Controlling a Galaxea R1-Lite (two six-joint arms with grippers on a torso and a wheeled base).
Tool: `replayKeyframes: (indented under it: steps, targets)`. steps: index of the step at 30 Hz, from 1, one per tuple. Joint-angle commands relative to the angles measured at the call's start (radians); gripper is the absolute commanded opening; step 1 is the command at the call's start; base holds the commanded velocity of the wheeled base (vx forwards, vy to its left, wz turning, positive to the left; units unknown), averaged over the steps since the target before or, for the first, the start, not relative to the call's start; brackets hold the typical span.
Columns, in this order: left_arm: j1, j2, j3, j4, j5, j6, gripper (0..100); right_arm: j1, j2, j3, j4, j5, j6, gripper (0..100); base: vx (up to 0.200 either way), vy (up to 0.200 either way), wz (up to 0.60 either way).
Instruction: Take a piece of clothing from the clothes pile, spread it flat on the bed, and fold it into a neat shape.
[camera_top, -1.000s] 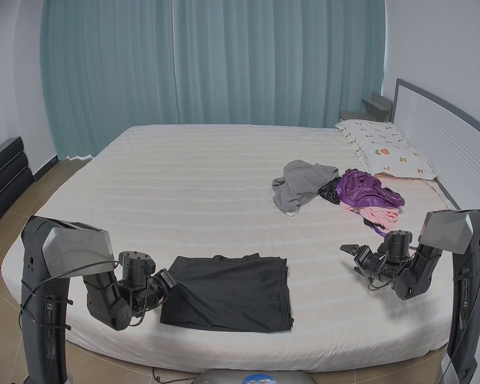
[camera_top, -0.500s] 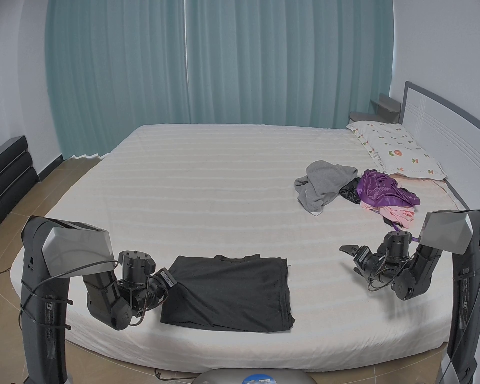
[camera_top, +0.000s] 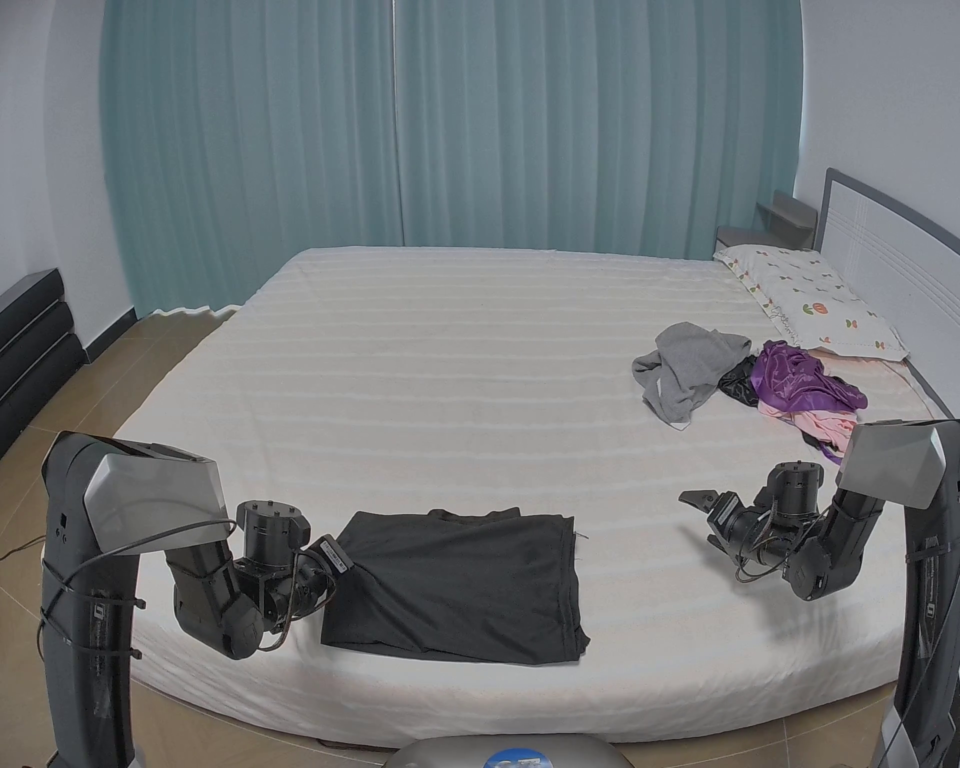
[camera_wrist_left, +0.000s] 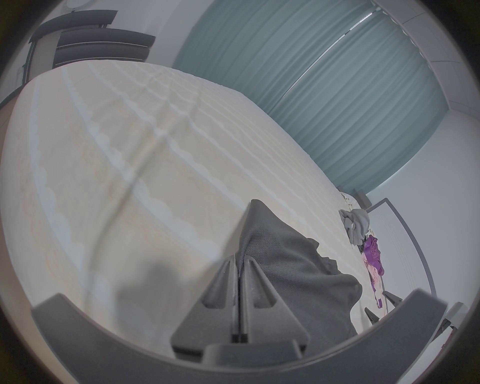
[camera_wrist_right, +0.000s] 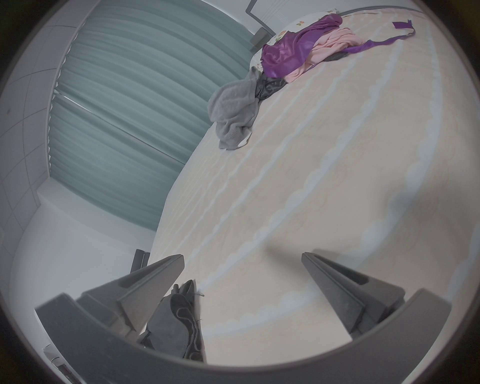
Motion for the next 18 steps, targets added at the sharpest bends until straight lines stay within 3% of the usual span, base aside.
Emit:
replayKeyframes:
  steps: [1,14,18]
  targets:
    - [0.001,0.0,0.0,0.0,0.0,0.0,0,0.001,0.001,0.0,-0.001,0.0,0.0,100,0.0,0.2,0.0]
    - [0.001,0.0,-0.001,0.0,0.0,0.0,0,0.016,-0.02,0.003,0.001,0.006,0.012,100,0.0,0.2,0.0]
    - [0.001,-0.001,0.0,0.0,0.0,0.0,0,0.045,-0.045,0.02,-0.001,0.006,0.029,100,0.0,0.0,0.0]
